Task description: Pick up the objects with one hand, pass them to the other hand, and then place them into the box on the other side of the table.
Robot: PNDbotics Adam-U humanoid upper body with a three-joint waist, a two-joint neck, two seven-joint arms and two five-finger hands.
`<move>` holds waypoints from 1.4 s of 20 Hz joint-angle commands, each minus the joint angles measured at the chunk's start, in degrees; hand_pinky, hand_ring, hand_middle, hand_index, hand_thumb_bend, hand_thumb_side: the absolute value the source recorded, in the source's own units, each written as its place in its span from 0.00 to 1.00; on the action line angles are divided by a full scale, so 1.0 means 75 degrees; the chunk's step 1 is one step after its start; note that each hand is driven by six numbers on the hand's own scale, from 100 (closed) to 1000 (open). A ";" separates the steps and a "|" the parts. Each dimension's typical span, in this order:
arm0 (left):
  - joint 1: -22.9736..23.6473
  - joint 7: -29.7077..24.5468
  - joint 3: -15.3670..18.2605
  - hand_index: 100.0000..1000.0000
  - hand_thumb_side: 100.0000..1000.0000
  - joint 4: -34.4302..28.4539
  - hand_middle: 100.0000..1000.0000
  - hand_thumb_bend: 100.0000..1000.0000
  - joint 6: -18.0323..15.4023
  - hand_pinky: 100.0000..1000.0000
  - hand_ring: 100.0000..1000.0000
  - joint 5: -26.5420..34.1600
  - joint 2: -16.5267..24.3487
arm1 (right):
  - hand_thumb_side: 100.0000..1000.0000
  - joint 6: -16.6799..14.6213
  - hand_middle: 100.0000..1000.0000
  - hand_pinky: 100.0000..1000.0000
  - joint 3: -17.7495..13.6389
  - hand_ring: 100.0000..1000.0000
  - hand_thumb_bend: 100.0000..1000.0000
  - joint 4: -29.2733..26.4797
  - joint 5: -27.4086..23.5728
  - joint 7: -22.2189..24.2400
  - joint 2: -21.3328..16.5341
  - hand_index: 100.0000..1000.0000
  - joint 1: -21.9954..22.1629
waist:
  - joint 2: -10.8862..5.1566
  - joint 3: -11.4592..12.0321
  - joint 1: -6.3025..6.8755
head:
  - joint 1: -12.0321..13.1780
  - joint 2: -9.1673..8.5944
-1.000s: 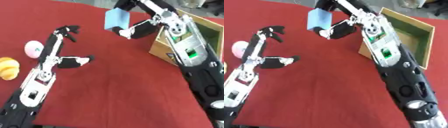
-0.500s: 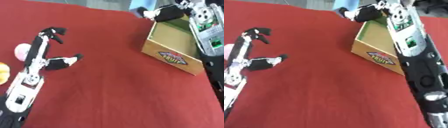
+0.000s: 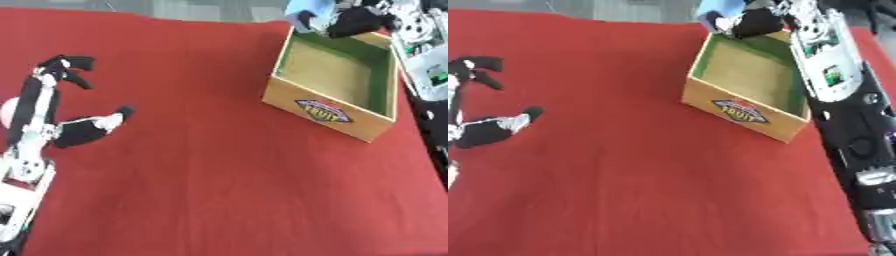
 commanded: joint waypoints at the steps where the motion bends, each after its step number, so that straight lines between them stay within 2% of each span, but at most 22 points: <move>1: -0.0029 0.0090 0.0137 0.74 0.11 -0.0241 0.61 0.65 0.0015 0.80 0.48 0.0051 0.0214 | 0.00 -0.0052 0.33 0.69 -0.0145 0.67 0.22 0.0176 0.0161 -0.0041 -0.0334 0.55 -0.0061 | -0.0106 -0.0005 0.0148 | -0.0153 -0.0003; 8: 0.0021 0.0204 0.0263 0.74 0.11 -0.0442 0.61 0.64 0.0069 0.80 0.48 0.0127 0.0259 | 0.00 -0.0247 0.37 0.70 -0.0185 0.69 0.26 0.0725 0.0623 -0.0039 -0.0338 0.59 0.0015 | -0.0081 0.0042 0.0217 | -0.0258 -0.0026; 12: 0.0039 0.0255 0.0300 0.74 0.12 -0.0462 0.61 0.64 0.0096 0.80 0.48 0.0152 0.0260 | 0.00 -0.0440 0.53 0.76 -0.0213 0.79 0.34 0.0868 0.0908 0.0043 -0.0317 0.73 0.0038 | -0.0078 0.0055 0.0229 | -0.0209 -0.0034; 13: 0.0040 0.0264 0.0304 0.74 0.12 -0.0461 0.61 0.64 0.0101 0.80 0.48 0.0156 0.0256 | 0.08 -0.0504 0.65 0.81 -0.0214 0.87 0.36 0.0859 0.0981 0.0067 -0.0315 0.82 0.0040 | -0.0080 0.0056 0.0228 | -0.0194 -0.0032; 14: 0.0041 0.0273 0.0308 0.74 0.12 -0.0458 0.61 0.64 0.0105 0.80 0.48 0.0159 0.0251 | 0.16 -0.0585 0.70 0.84 -0.0216 0.90 0.38 0.0834 0.1071 0.0074 -0.0309 0.86 0.0043 | -0.0083 0.0057 0.0226 | -0.0182 -0.0027; 15: 0.0039 0.0281 0.0311 0.74 0.13 -0.0452 0.61 0.64 0.0110 0.80 0.48 0.0164 0.0245 | 0.27 -0.0677 0.78 0.90 -0.0229 0.97 0.47 0.0793 0.1175 0.0037 -0.0306 0.91 0.0043 | -0.0087 0.0055 0.0224 | -0.0171 -0.0020; 17: 0.0040 0.0291 0.0315 0.74 0.13 -0.0433 0.61 0.64 0.0116 0.80 0.48 0.0173 0.0238 | 0.29 -0.0827 0.80 0.92 -0.0254 1.00 0.57 0.0731 0.1385 -0.0074 -0.0300 0.92 0.0049 | -0.0093 0.0048 0.0222 | -0.0136 -0.0012; 20: 0.0055 0.0310 0.0327 0.74 0.14 -0.0406 0.61 0.64 0.0129 0.80 0.48 0.0184 0.0229 | 0.27 -0.0861 0.81 0.93 -0.0292 1.00 0.60 0.0707 0.1624 -0.0212 -0.0306 0.93 0.0057 | -0.0099 0.0041 0.0219 | -0.0063 -0.0001; 24: 0.0058 0.0334 0.0345 0.74 0.14 -0.0400 0.61 0.64 0.0130 0.80 0.48 0.0190 0.0224 | 0.25 -0.0735 0.80 0.93 -0.0335 1.00 0.58 0.0684 0.1768 -0.0418 -0.0294 0.93 0.0063 | -0.0103 0.0040 0.0217 | -0.0020 0.0018; 25: 0.0059 0.0341 0.0353 0.74 0.14 -0.0401 0.61 0.63 0.0131 0.80 0.48 0.0191 0.0223 | 0.24 -0.0717 0.80 0.91 -0.0344 1.00 0.54 0.0665 0.1735 -0.0468 -0.0284 0.93 0.0061 | -0.0105 0.0042 0.0217 | -0.0008 0.0022; 28: 0.0061 0.0378 0.0396 0.74 0.14 -0.0425 0.61 0.62 0.0140 0.80 0.48 0.0200 0.0233 | 0.20 -0.0680 0.79 0.89 -0.0382 0.98 0.48 0.0509 0.1181 -0.0711 -0.0237 0.93 0.0074 | -0.0111 0.0057 0.0221 | 0.0113 0.0056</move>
